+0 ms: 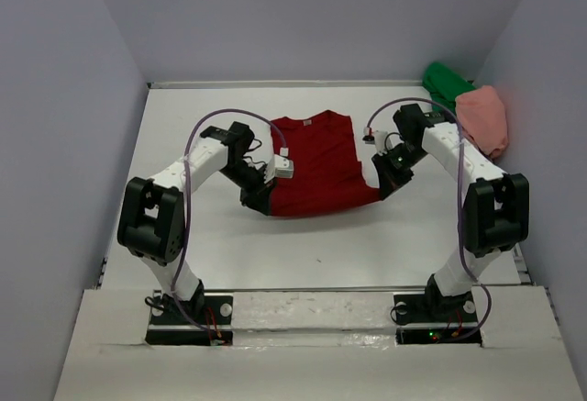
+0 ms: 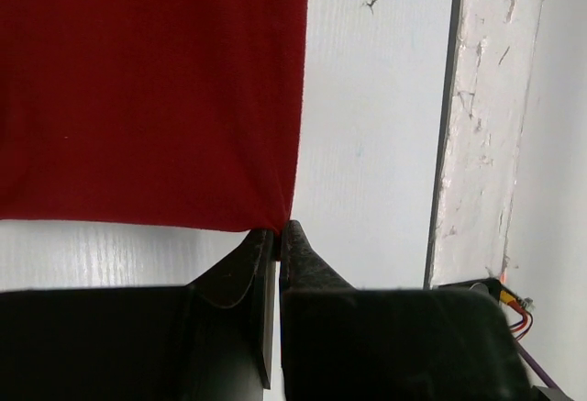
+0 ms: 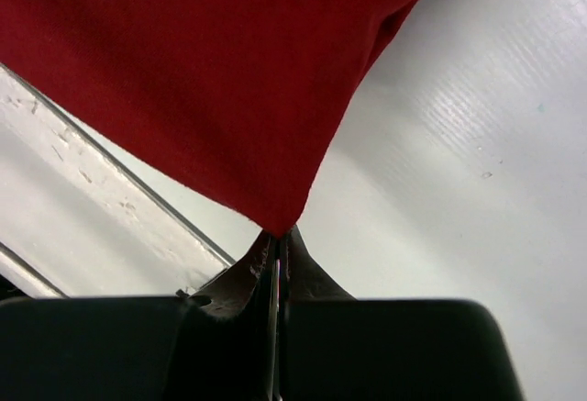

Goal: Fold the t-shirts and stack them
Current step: Fold the long partially folded tshirt into a neat square

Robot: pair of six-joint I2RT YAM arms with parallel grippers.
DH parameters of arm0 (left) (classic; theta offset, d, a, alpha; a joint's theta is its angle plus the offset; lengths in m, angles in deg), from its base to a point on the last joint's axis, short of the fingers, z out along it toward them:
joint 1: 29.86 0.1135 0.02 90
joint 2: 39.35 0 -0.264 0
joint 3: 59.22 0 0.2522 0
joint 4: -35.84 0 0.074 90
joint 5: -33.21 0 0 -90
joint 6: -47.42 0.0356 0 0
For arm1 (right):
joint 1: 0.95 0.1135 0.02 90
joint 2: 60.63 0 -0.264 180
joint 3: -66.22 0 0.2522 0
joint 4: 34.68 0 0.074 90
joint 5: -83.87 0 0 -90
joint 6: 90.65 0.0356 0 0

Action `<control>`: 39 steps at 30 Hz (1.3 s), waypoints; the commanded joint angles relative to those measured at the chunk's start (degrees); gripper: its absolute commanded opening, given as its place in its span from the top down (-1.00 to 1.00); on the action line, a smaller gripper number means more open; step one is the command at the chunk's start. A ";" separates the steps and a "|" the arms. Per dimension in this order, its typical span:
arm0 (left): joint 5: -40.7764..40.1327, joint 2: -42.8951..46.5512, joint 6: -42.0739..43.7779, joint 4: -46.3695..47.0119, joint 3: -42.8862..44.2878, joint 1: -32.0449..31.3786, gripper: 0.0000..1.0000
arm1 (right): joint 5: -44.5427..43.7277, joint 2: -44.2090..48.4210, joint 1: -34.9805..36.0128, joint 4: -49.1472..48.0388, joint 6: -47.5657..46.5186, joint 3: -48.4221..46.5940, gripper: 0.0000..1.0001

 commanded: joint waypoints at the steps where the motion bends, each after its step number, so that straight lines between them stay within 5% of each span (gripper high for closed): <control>1: -3.90 5.01 2.99 -7.22 -0.55 0.47 1.00 | -2.56 5.15 -0.08 5.90 -4.00 0.66 1.00; 39: -13.66 4.49 -14.84 13.00 11.30 3.02 1.00 | -10.65 -2.04 -0.08 -9.47 1.53 -12.60 1.00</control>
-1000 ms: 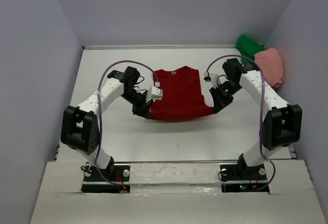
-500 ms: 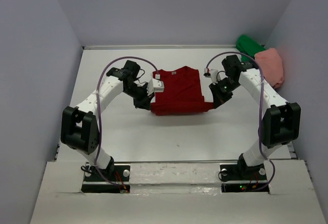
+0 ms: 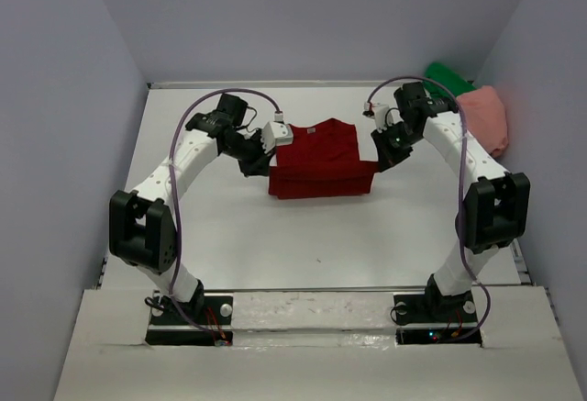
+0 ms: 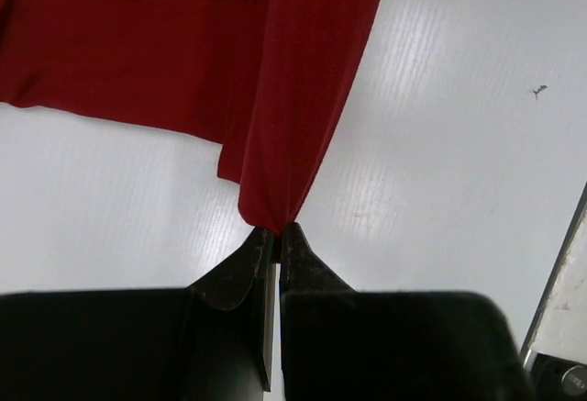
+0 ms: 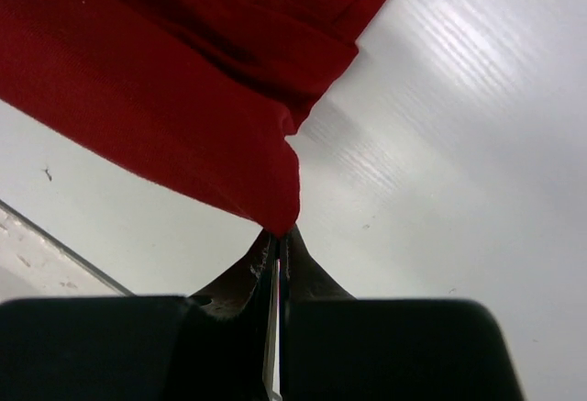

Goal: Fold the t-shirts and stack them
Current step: Fold the long partially folded tshirt into a neat square

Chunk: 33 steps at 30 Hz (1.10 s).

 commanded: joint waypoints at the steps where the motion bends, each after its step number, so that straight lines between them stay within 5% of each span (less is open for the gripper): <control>1: -3.85 -0.26 -2.82 1.48 4.01 1.92 1.00 | -4.72 -2.20 -0.48 -3.24 0.59 -4.82 1.00; 33: -10.45 -14.75 -12.32 17.13 15.43 6.67 1.00 | -9.91 -28.30 -0.48 -5.53 -0.20 -35.23 1.00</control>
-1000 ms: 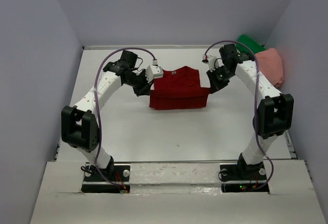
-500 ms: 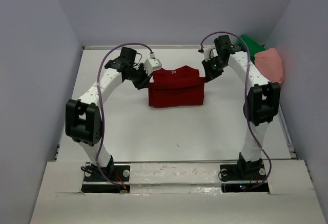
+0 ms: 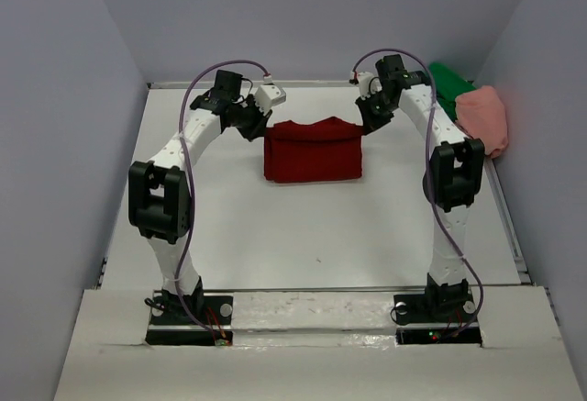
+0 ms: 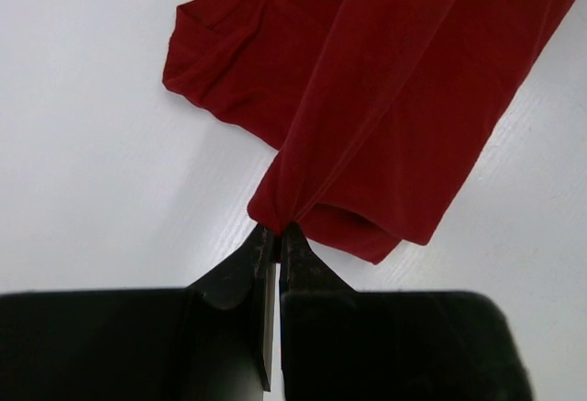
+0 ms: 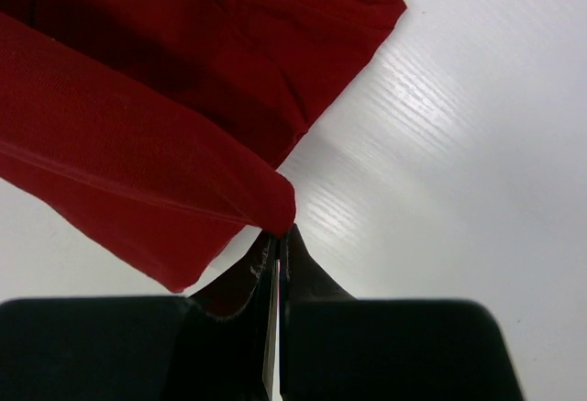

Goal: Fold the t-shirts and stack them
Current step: Fold the long partially folded tshirt into a neat square

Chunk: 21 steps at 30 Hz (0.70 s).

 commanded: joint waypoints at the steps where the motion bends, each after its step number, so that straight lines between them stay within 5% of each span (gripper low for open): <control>1: -2.99 -2.19 -0.87 0.41 5.18 1.64 1.00 | -5.84 -3.17 -0.76 -1.70 -1.80 -5.75 1.00; 21: -4.13 -15.55 -1.66 5.42 13.37 2.61 1.00 | -11.47 -15.22 -0.76 -8.29 -3.73 -16.66 1.00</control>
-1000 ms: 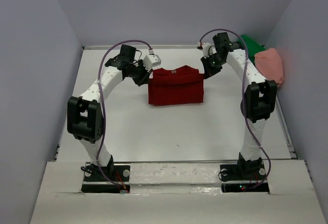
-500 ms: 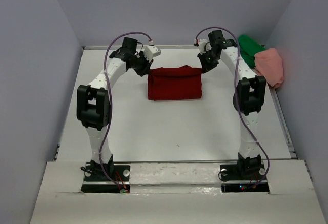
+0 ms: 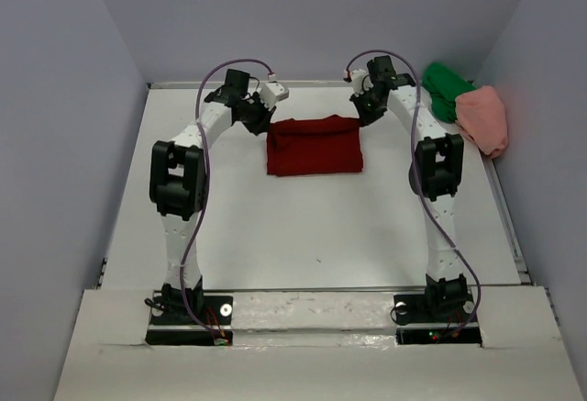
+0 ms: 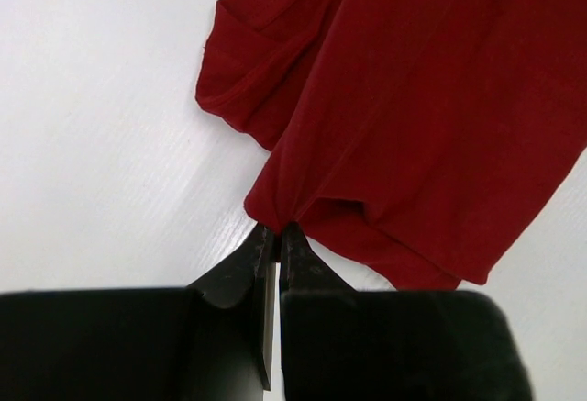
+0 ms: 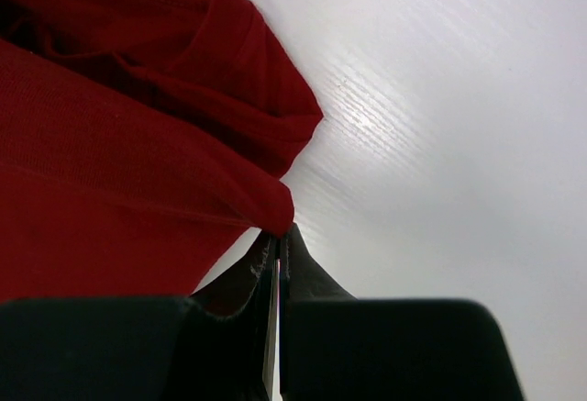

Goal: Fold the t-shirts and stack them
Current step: Fold the long partially folded tshirt into a neat square

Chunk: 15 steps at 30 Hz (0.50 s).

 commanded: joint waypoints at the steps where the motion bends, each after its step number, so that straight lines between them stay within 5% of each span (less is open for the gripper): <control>1: -3.37 -0.17 -0.48 2.20 2.70 1.65 1.00 | -5.18 -1.99 -0.78 -3.40 -1.87 -3.66 1.00; 4: -4.16 -0.61 -1.35 4.23 2.18 1.91 0.98 | -4.66 -2.61 -0.78 -4.36 -1.78 -3.66 1.00; 7: -4.69 -1.05 -2.15 7.47 1.39 2.27 0.49 | -5.62 -2.44 -0.78 -6.90 -1.52 -3.49 0.89; 8: -5.30 -0.87 -2.50 8.18 1.21 2.27 0.10 | -5.88 -2.35 -0.78 -7.61 -1.17 -3.57 0.66; 9: -5.65 -0.61 -2.76 8.97 0.86 2.27 -0.15 | -6.06 -2.18 -0.78 -8.14 -1.17 -3.49 0.06; 11: -7.85 1.22 -4.43 12.39 -0.63 2.35 -0.79 | -6.58 -1.74 -0.78 -8.93 -0.91 -4.18 -0.48; 12: -8.46 2.20 -4.87 13.54 -1.16 2.35 -0.89 | -7.02 -1.30 -0.78 -9.02 -0.91 -4.27 -0.72; 15: -10.49 7.01 -6.45 16.53 -2.65 2.53 -0.98 | -7.11 1.41 -0.78 -10.25 -0.82 -4.71 -0.96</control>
